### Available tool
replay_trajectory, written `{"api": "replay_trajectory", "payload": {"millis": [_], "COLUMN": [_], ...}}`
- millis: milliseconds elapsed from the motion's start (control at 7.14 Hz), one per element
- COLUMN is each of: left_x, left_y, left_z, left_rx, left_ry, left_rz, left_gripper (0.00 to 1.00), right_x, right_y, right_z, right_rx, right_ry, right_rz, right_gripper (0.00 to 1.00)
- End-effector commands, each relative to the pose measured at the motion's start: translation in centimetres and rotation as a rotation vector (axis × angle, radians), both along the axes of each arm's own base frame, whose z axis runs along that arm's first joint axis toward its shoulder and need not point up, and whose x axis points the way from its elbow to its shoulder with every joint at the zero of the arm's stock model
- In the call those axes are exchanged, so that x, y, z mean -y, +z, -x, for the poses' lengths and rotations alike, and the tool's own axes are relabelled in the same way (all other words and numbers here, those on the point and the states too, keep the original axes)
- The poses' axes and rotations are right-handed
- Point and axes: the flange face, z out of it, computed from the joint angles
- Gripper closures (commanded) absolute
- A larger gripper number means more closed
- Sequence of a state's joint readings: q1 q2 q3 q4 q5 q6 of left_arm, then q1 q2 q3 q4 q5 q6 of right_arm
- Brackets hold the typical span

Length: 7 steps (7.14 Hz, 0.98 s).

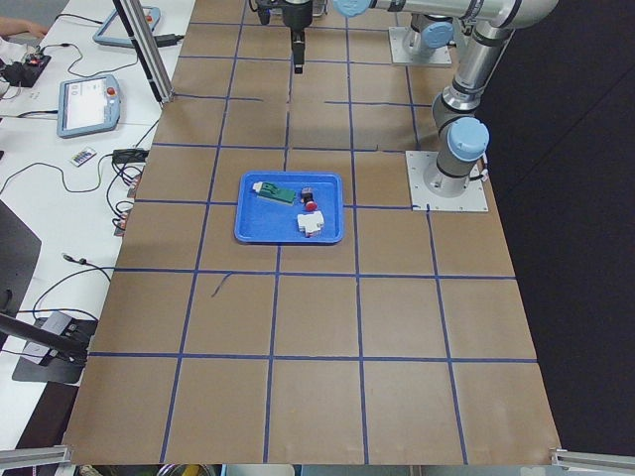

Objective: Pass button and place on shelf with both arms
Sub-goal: 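Lower the left gripper over the red push button in the blue tray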

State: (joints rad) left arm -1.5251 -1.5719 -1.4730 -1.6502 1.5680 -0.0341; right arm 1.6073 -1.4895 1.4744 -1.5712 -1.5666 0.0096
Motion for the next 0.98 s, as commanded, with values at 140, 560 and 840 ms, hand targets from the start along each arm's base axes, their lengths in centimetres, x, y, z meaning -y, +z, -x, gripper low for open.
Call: {"api": "replay_trajectory", "payload": {"millis": [140, 560, 840], "left_x": [-0.7, -0.1, 0.0], "left_y": [-1.6, -8.4, -13.4], "left_z": [-0.8, -6.1, -11.3], "left_rx": [0.005, -0.025, -0.004], "left_ry": [-0.081, -0.249, -0.411], "left_rz": [-0.036, -0.119, -0.09], "left_gripper": [0.0, 0.0, 0.0], "right_x": [-0.4, -0.7, -0.7], "right_y": [0.7, 1.1, 1.5], "right_z": [-0.5, -0.5, -0.6], "right_rx": [0.013, 0.004, 0.009], "right_ry": [-0.005, 0.011, 0.015], "right_rz": [0.005, 0.015, 0.024], "right_gripper": [0.0, 0.0, 0.0]}}
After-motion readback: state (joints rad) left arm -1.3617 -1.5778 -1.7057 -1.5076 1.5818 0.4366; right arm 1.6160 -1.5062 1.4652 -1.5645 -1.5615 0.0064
